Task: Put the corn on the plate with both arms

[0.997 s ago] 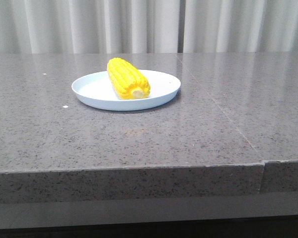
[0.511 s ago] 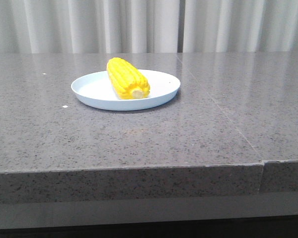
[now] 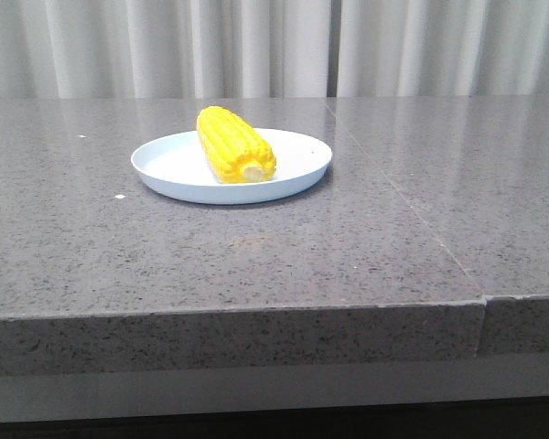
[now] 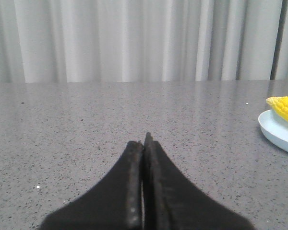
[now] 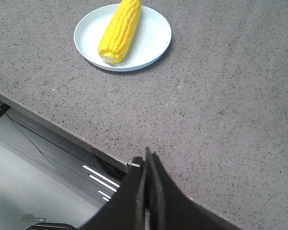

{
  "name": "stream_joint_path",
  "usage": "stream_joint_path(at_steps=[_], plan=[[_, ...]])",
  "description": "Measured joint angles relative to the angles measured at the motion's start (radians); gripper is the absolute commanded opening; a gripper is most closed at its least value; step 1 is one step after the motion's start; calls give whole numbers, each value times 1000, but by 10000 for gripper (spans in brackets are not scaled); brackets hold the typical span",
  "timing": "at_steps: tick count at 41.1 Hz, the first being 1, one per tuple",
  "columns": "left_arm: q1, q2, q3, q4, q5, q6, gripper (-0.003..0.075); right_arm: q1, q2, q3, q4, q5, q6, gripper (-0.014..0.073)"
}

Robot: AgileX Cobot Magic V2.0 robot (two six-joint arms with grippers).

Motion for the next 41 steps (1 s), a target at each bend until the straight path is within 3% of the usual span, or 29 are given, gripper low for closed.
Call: stream_joint_path(at_steps=[41], plan=[[3, 0, 0, 0, 0, 0, -20, -15, -18, 23, 0, -17, 0, -68]])
